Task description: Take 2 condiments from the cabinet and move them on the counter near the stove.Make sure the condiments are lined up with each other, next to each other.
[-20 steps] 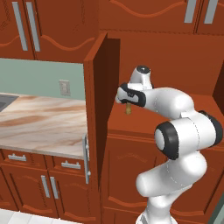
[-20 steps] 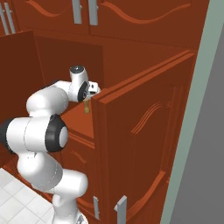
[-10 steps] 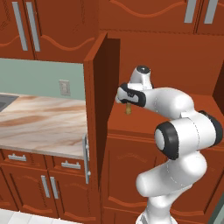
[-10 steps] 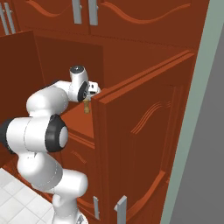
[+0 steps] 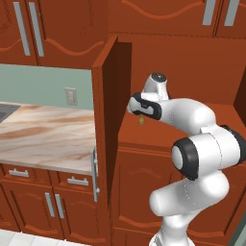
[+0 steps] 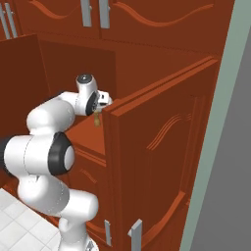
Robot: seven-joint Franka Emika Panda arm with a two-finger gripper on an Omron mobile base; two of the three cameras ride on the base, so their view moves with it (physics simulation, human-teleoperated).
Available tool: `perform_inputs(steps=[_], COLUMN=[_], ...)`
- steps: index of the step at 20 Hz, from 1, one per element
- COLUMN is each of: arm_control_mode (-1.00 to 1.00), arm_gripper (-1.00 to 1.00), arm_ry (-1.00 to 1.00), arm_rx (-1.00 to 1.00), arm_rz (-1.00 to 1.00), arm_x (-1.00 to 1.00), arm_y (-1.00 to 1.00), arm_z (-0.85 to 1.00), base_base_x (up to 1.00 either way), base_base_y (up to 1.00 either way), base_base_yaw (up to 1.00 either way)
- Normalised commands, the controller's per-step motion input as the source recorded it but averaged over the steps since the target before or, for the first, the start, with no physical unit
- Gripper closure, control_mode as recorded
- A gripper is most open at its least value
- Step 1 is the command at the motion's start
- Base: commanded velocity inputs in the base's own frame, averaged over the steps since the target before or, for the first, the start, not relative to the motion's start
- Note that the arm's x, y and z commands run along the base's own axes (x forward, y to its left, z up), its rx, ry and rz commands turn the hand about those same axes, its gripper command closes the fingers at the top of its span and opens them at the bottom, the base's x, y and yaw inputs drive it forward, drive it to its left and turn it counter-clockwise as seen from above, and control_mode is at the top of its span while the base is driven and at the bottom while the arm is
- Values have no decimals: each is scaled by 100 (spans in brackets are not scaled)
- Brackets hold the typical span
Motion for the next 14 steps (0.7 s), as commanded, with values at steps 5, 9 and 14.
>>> perform_inputs(steps=[5, 9, 14], arm_control_mode=[-100, -100, -100], arm_gripper=[100, 100, 100], arm_ry=[-6, 0, 0], arm_rx=[0, 0, 0], arm_rz=[0, 0, 0], arm_x=[-30, -31, -48], arm_y=[0, -1, -3], arm_z=[7, 35, 23], base_base_x=[0, 0, 0], base_base_y=[0, 0, 0], base_base_yaw=[0, 0, 0])
